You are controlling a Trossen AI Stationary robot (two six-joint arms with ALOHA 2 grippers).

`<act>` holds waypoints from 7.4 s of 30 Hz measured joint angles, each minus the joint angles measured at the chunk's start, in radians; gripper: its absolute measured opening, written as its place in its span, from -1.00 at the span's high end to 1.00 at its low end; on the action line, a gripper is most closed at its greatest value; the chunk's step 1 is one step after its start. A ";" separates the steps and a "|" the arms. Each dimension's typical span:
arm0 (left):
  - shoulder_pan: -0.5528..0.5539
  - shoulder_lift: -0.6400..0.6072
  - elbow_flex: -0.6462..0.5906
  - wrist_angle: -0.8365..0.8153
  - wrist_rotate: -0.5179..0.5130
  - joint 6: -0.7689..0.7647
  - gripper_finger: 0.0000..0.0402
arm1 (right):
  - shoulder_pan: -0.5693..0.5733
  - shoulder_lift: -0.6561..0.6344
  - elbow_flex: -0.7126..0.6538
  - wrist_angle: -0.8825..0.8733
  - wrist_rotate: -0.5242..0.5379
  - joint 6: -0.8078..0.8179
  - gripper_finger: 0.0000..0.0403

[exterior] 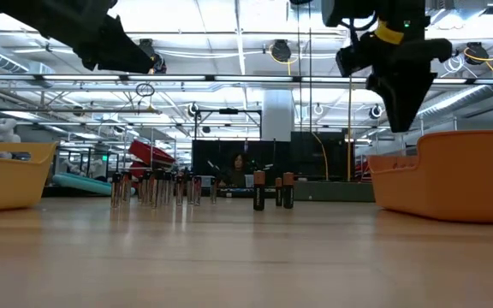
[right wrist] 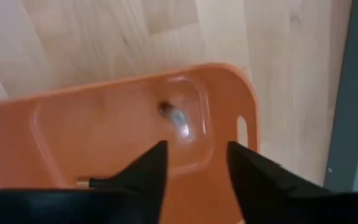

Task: Sort batteries
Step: Put the brown battery into the orange bin, then put the silver battery into the yellow bin, then adjust the yellow bin

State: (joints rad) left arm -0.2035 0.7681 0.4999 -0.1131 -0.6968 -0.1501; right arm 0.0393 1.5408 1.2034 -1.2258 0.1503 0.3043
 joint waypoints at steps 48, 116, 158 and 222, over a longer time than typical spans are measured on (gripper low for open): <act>-0.002 0.077 0.000 -0.007 0.074 -0.029 0.06 | -0.069 0.426 0.047 0.681 -0.098 -0.212 0.41; 0.339 0.285 0.104 -0.404 0.539 -0.092 0.06 | -0.052 -0.024 -0.330 1.158 0.074 -0.323 0.27; 0.382 0.603 0.105 -0.293 0.610 0.002 0.11 | -0.056 -0.024 -0.479 1.458 0.110 -0.448 0.33; -0.040 0.403 0.113 -0.856 0.861 -0.571 0.26 | -0.055 -0.024 -0.480 1.431 0.110 -0.396 0.33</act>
State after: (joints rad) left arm -0.2436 1.1710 0.6128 -0.9689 0.1646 -0.7211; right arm -0.0157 1.5169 0.7235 0.2054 0.2600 -0.0917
